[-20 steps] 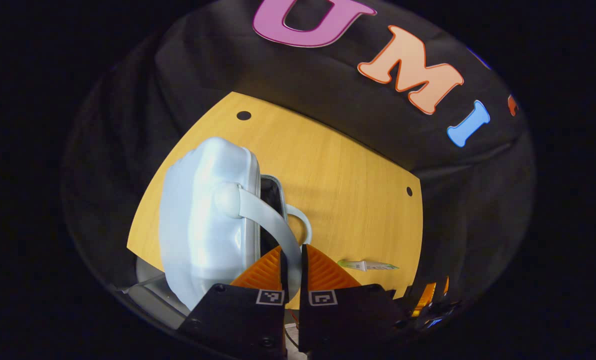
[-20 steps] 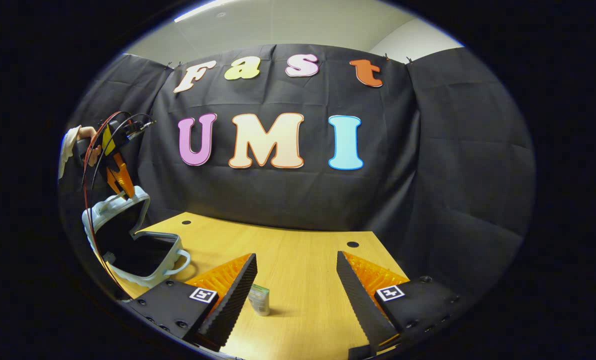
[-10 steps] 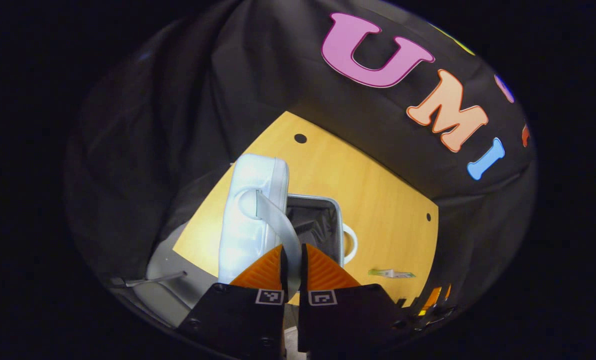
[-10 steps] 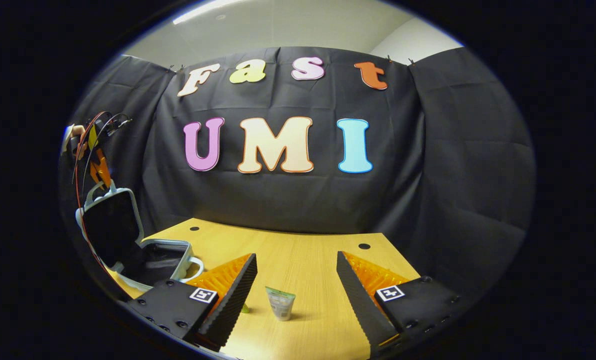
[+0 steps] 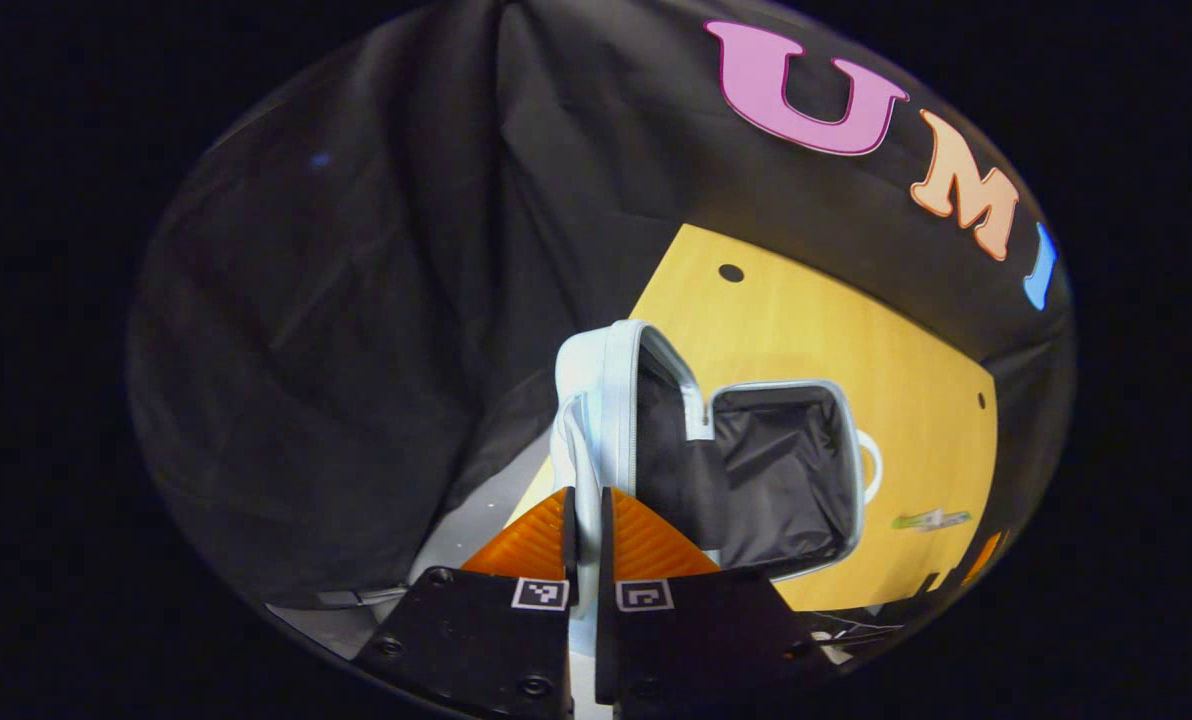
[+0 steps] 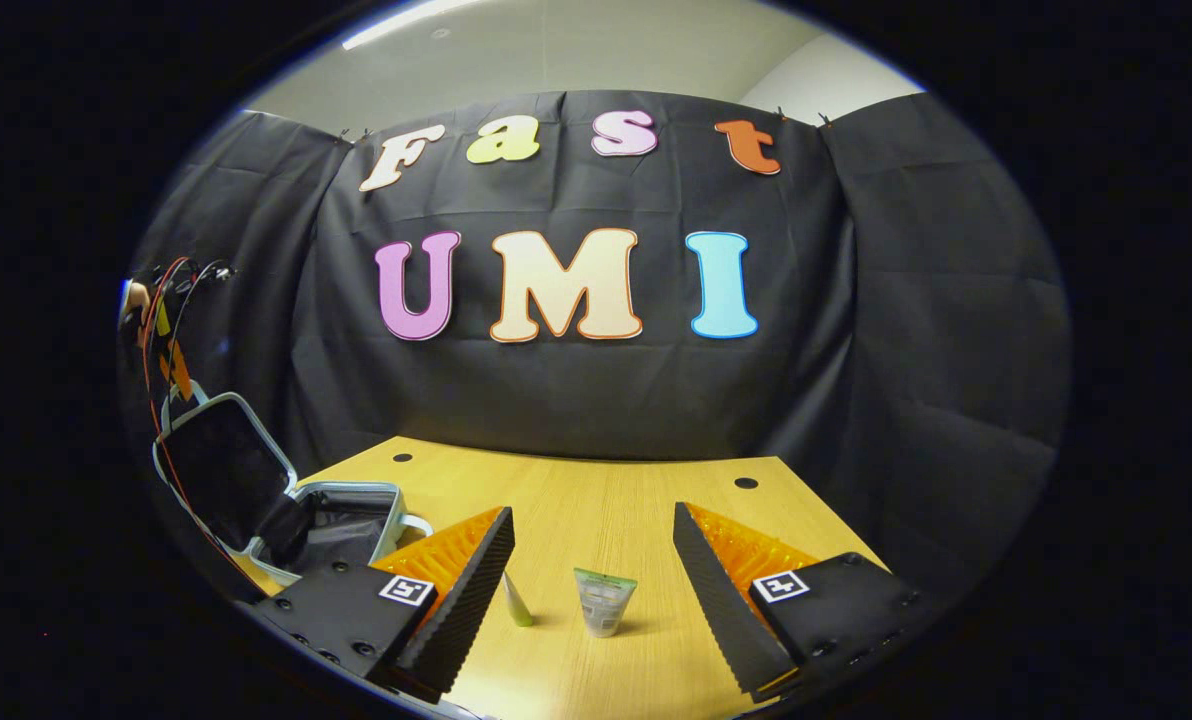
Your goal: First open the suitcase, pack the skin care products into it, and then close the suitcase.
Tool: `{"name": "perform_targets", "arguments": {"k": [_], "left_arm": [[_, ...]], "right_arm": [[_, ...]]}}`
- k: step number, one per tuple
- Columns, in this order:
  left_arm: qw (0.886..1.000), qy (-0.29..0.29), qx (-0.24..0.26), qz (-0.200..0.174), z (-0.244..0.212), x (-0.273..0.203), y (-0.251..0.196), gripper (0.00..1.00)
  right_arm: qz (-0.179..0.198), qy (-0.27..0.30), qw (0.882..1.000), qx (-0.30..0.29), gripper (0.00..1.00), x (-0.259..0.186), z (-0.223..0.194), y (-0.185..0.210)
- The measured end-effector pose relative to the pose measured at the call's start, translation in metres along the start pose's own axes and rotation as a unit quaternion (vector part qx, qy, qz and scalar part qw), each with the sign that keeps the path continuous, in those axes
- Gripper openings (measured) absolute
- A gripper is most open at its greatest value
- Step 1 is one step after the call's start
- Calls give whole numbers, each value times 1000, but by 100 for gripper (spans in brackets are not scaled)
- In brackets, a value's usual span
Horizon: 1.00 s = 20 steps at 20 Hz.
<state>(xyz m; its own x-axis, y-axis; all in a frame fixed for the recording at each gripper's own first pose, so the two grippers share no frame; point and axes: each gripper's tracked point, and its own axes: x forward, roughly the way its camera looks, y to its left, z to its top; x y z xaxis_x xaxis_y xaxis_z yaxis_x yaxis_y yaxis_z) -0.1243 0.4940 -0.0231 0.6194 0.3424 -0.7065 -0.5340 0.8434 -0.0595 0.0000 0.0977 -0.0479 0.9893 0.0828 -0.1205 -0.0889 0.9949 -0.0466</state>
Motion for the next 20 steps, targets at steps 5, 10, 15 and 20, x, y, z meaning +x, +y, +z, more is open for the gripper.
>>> {"name": "perform_targets", "arguments": {"k": [5, 10, 15, 20], "left_arm": [[997, 16, 34, 68, -31, 57, 46, 3], [997, 19, 22, 72, -49, 102, 65, 3], [995, 36, 44, 87, -69, 148, 67, 3], [995, 52, 30, 75, -85, 162, 78, 5]], "right_arm": [[-1, 6, 1000, 9, 99, -6, -5, 7], [-8, 12, 1000, 4, 99, -10, -4, 5], [-17, 21, 1000, -1, 99, -7, -5, 3], [-36, 22, 999, 19, 99, -3, -5, -10]]}}
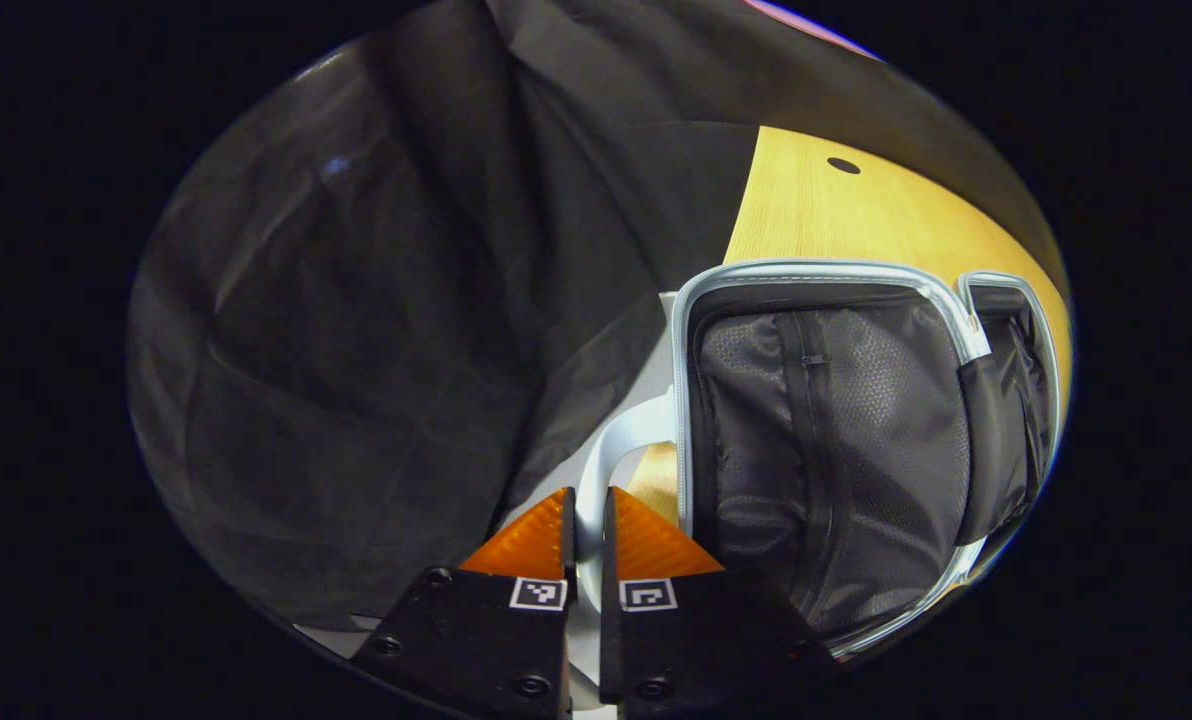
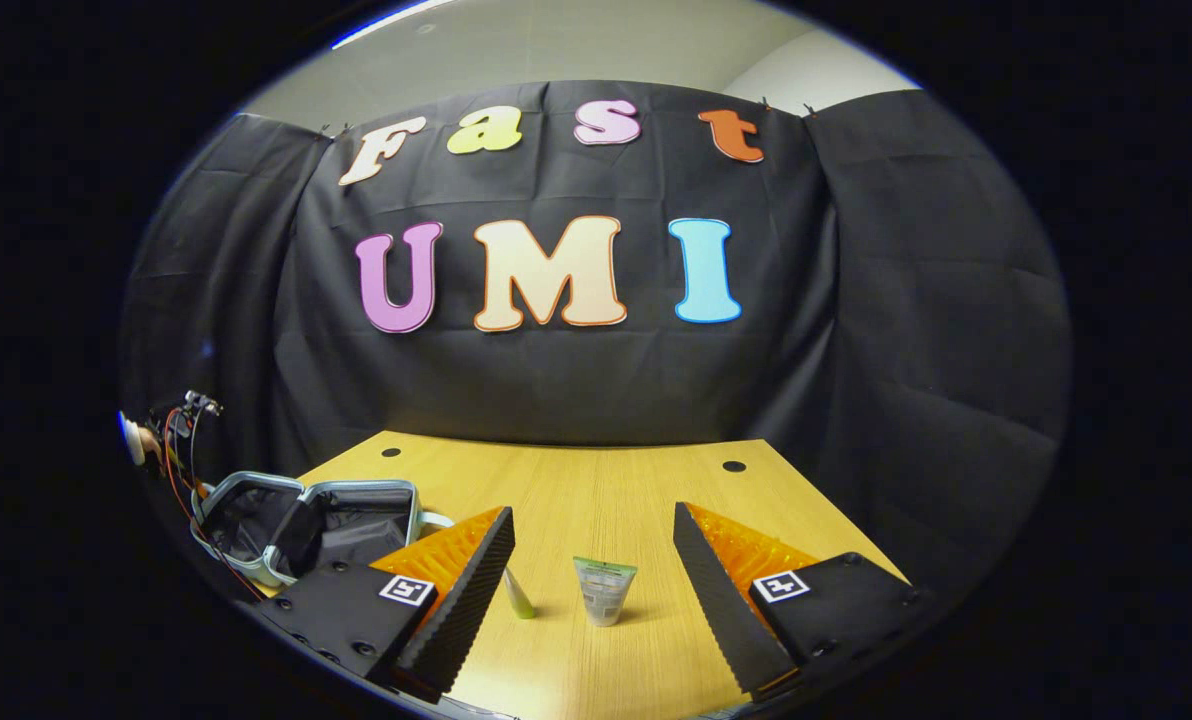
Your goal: First open the suitcase, pack the skin care products into it, and then close the suitcase.
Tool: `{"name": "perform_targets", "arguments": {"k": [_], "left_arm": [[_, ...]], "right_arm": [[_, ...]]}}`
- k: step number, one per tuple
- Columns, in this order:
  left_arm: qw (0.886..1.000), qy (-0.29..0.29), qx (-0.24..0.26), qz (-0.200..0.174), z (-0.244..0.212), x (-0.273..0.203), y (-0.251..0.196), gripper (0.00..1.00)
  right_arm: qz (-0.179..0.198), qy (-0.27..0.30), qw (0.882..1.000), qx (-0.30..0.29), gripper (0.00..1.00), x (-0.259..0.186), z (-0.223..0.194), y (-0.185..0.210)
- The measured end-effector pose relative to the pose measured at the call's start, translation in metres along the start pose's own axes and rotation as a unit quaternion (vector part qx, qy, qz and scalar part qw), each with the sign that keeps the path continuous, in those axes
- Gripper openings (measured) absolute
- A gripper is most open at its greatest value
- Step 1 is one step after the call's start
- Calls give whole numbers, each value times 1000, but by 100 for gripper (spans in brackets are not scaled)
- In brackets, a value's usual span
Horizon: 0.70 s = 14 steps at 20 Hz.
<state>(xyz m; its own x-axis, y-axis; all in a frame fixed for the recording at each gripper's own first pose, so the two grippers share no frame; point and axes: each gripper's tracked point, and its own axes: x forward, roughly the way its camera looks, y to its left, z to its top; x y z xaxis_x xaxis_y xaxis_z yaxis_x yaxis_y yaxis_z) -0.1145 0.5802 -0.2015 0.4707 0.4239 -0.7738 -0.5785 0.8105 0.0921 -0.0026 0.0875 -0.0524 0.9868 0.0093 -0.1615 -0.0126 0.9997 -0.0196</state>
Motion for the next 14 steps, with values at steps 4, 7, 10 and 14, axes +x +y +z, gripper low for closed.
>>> {"name": "perform_targets", "arguments": {"k": [4, 7, 10, 14], "left_arm": [[1000, -17, 5, -2, 8, -1, -2, 21], [997, -54, 47, -9, 20, -31, -17, 71], [992, -94, 69, -44, 26, -86, -53, 89], [981, -141, 89, -99, 9, -171, -124, 95]], "right_arm": [[-14, 7, 1000, 8, 99, 4, -8, -10], [-11, 18, 1000, 6, 99, 10, -14, -14], [-1, 28, 1000, -1, 100, 20, -23, -14], [32, 46, 998, 0, 100, 38, -36, -11]]}}
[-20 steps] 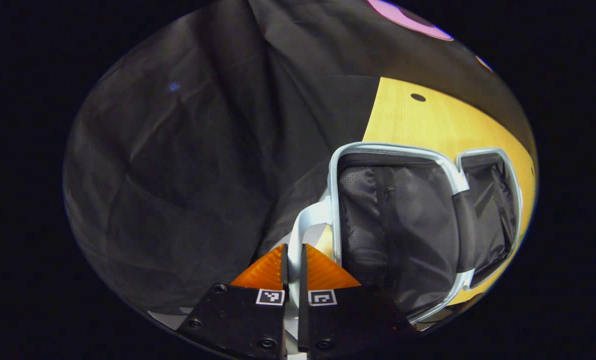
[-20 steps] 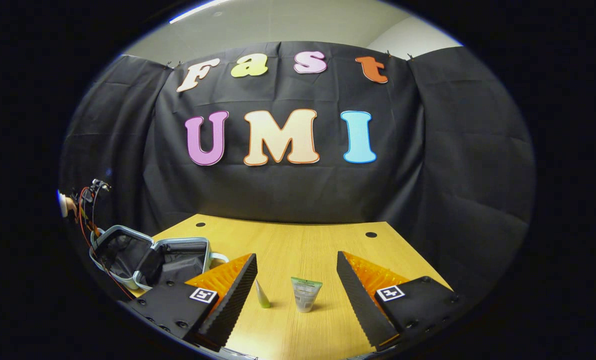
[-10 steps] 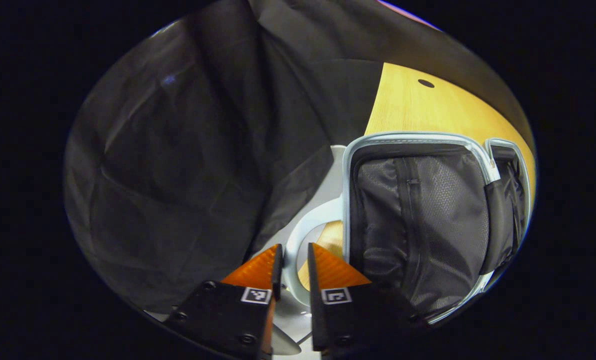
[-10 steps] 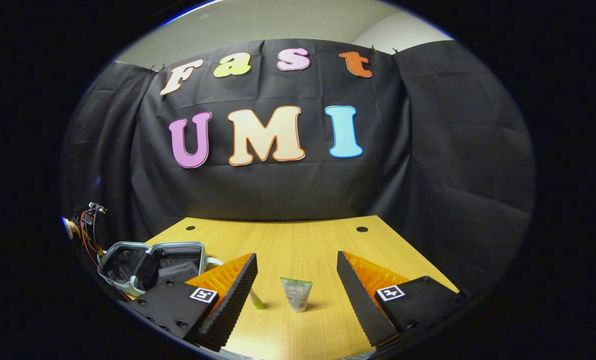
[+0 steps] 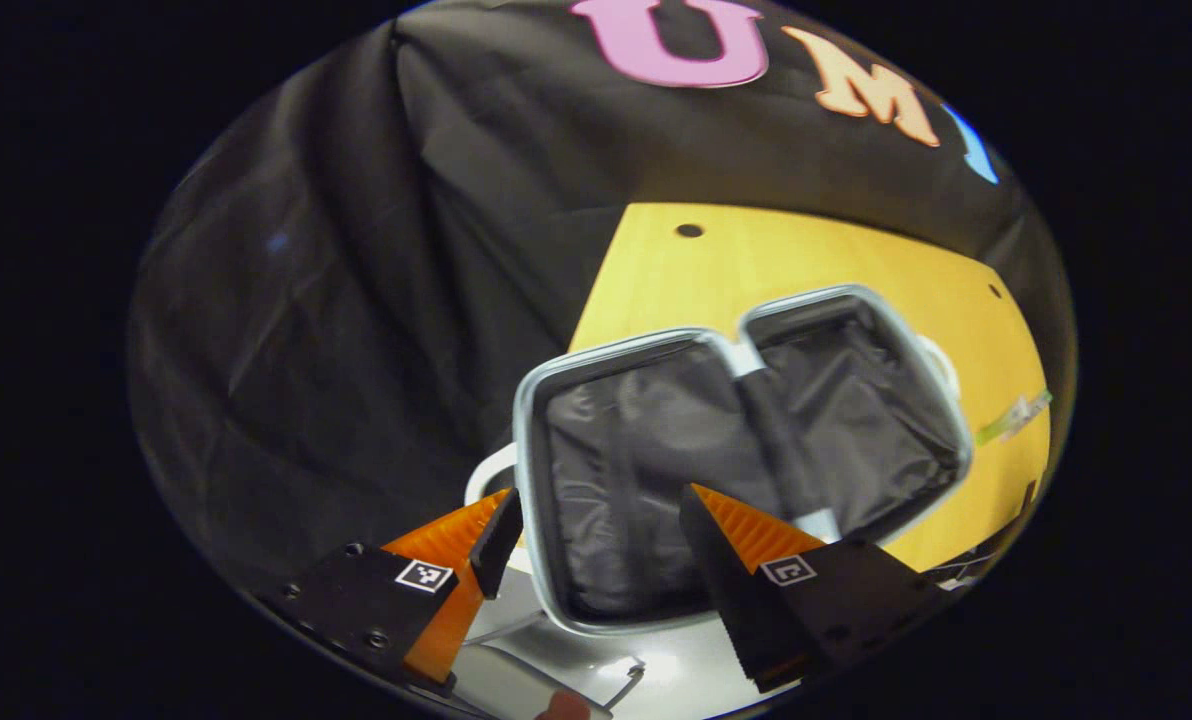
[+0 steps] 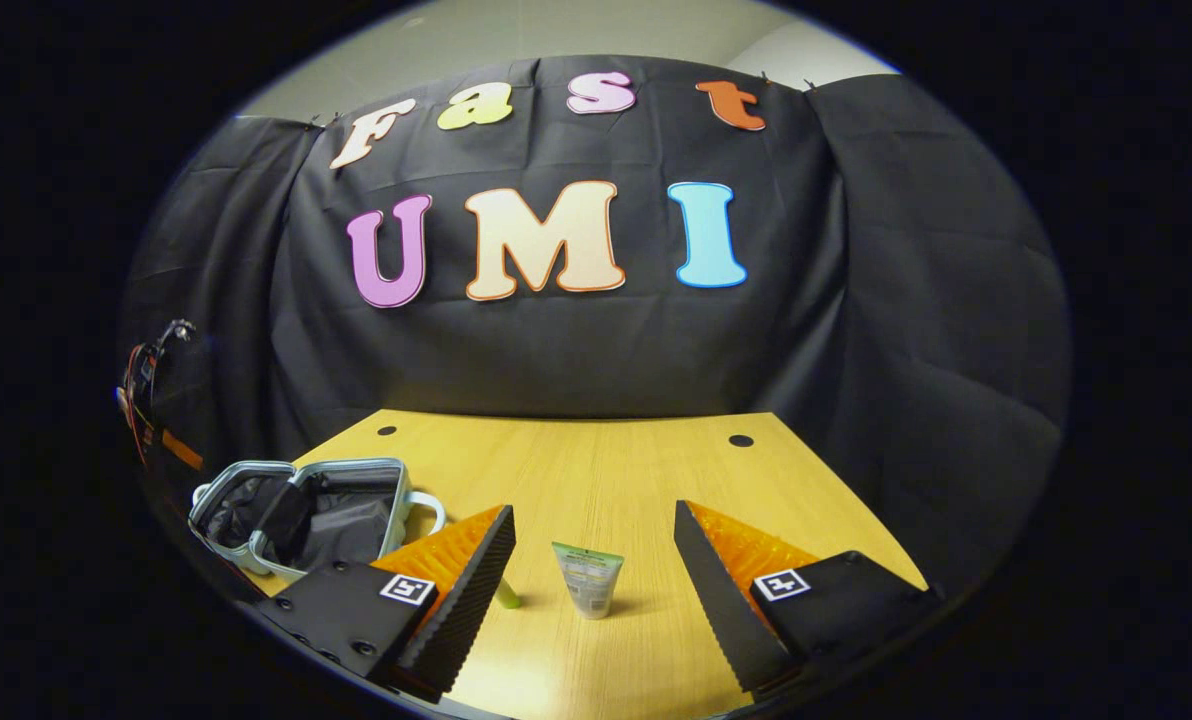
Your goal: First open the suitcase, pack the skin care products into it, and then close the suitcase.
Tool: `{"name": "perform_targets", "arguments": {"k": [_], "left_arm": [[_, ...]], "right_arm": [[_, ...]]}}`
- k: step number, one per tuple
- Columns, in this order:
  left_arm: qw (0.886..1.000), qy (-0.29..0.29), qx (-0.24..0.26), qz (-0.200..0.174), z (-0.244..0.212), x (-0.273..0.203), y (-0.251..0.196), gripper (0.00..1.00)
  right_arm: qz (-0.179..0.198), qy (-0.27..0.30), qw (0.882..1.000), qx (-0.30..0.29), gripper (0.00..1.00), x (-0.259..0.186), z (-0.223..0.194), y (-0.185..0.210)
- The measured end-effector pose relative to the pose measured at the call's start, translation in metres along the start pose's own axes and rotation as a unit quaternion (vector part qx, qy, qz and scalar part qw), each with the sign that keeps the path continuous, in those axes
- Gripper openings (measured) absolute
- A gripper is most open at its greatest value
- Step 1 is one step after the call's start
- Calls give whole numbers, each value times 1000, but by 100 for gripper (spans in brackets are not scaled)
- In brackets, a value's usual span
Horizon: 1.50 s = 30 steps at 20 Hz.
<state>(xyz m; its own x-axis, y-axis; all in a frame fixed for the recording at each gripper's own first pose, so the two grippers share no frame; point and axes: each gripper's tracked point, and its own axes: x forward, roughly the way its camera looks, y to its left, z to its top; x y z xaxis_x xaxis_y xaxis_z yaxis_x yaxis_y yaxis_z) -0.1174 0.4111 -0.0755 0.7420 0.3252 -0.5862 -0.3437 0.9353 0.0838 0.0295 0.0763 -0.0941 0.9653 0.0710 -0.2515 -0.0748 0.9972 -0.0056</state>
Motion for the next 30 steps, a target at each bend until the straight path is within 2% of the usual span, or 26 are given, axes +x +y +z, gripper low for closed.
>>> {"name": "perform_targets", "arguments": {"k": [3, 7, 11, 17, 18, 20, 22, 23, 24, 30], "left_arm": [[999, -35, -10, -35, 14, -49, -72, 96], [995, -43, -34, -80, 8, -73, -178, 96], [992, -54, -23, -111, -3, -74, -273, 95], [987, -42, -40, -152, -32, -52, -383, 93], [986, -41, -44, -156, -36, -45, -399, 92], [983, -36, -59, -167, -43, -28, -428, 92], [979, -34, -86, -181, -49, -11, -453, 92], [977, -34, -99, -185, -49, -4, -462, 93], [976, -37, -107, -184, -49, 5, -467, 95], [977, -77, -110, -166, -31, 50, -488, 95]], "right_arm": [[41, 12, 999, 1, 99, 18, -5, 0], [113, 40, 993, -11, 100, 40, -17, -4], [191, 68, 979, -33, 99, 56, -30, -5], [289, 106, 950, -54, 94, 62, -58, 9], [297, 113, 946, -62, 98, 65, -67, 11], [309, 127, 940, -66, 98, 71, -86, 14], [312, 144, 937, -62, 98, 78, -103, 15], [310, 150, 937, -61, 94, 81, -109, 16], [307, 155, 937, -59, 98, 84, -115, 16], [308, 182, 933, -45, 99, 92, -149, 28]]}}
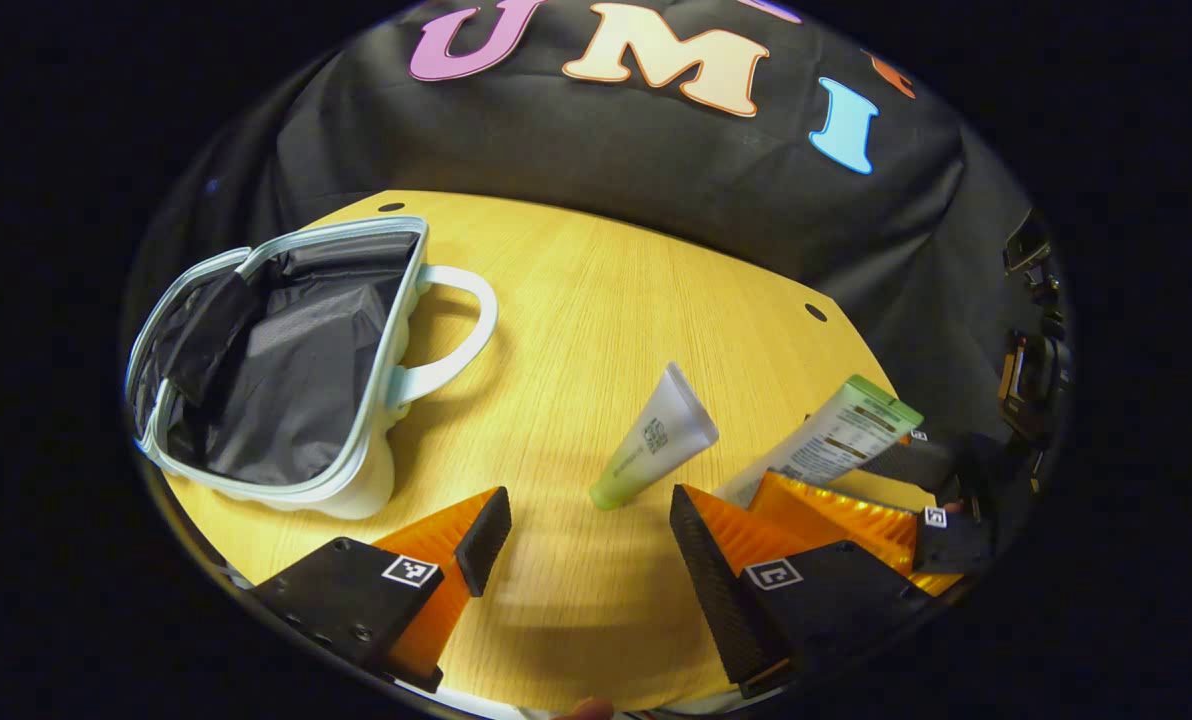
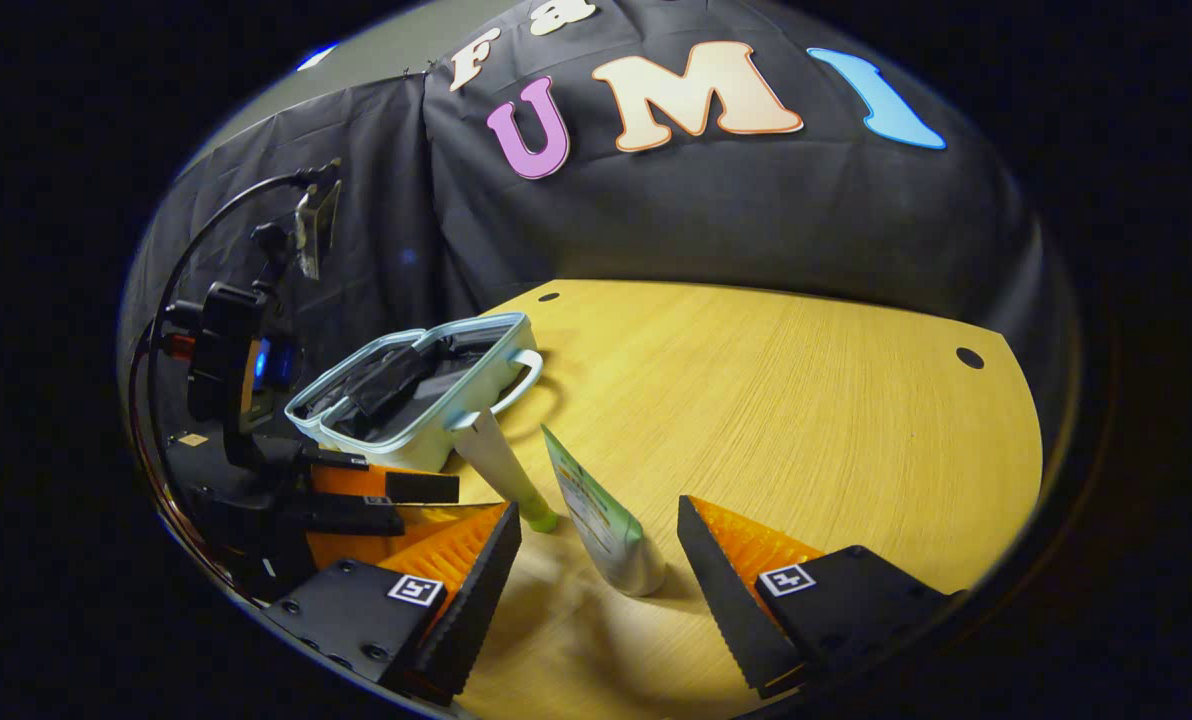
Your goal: First open the suitcase, pack the skin care products into it, and then close the suitcase.
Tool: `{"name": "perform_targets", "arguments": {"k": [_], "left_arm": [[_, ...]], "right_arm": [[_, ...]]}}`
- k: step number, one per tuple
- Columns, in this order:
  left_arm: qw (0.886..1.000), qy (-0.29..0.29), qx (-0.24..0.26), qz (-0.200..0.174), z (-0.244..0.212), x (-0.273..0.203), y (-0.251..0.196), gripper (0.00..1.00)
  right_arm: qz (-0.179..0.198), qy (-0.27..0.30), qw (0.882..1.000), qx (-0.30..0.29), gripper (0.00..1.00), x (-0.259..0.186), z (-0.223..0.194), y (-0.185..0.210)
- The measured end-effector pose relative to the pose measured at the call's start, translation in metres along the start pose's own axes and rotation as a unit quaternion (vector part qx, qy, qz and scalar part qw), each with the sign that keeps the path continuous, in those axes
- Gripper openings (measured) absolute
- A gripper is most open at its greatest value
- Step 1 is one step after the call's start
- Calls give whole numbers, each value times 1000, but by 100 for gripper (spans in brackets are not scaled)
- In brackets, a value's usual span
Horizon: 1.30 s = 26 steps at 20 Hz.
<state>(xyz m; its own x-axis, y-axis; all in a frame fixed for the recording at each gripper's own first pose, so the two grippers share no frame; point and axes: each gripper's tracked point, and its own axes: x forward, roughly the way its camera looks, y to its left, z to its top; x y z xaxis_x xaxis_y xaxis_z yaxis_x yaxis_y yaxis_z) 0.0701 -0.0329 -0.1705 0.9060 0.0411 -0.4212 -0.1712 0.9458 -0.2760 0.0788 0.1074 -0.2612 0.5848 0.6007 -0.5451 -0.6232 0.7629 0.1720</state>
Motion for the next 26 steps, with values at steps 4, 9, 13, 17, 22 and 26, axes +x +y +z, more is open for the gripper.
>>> {"name": "perform_targets", "arguments": {"k": [4, 9, 13, 17, 22, 26], "left_arm": [[1000, -26, -15, -4, 9, 22, -7, 97], [999, -31, -16, -18, 13, 39, -14, 76], [1000, -21, -1, -10, 12, 44, -13, 23], [1000, -15, -10, -21, 14, 41, -19, 18], [999, -22, -11, -23, 38, 18, -14, 18], [999, -30, -9, -16, 66, -10, -2, 18]], "right_arm": [[-14, 11, 1000, -2, 97, 11, -10, -13], [-11, 25, 1000, -8, 97, 17, -19, -16], [-9, 32, 999, -7, 96, 22, -25, -14], [-18, 32, 999, -7, 69, 29, -25, -17], [-37, 27, 999, -7, 40, 28, -21, -24], [-46, 35, 998, -11, 36, 26, -23, -25]]}}
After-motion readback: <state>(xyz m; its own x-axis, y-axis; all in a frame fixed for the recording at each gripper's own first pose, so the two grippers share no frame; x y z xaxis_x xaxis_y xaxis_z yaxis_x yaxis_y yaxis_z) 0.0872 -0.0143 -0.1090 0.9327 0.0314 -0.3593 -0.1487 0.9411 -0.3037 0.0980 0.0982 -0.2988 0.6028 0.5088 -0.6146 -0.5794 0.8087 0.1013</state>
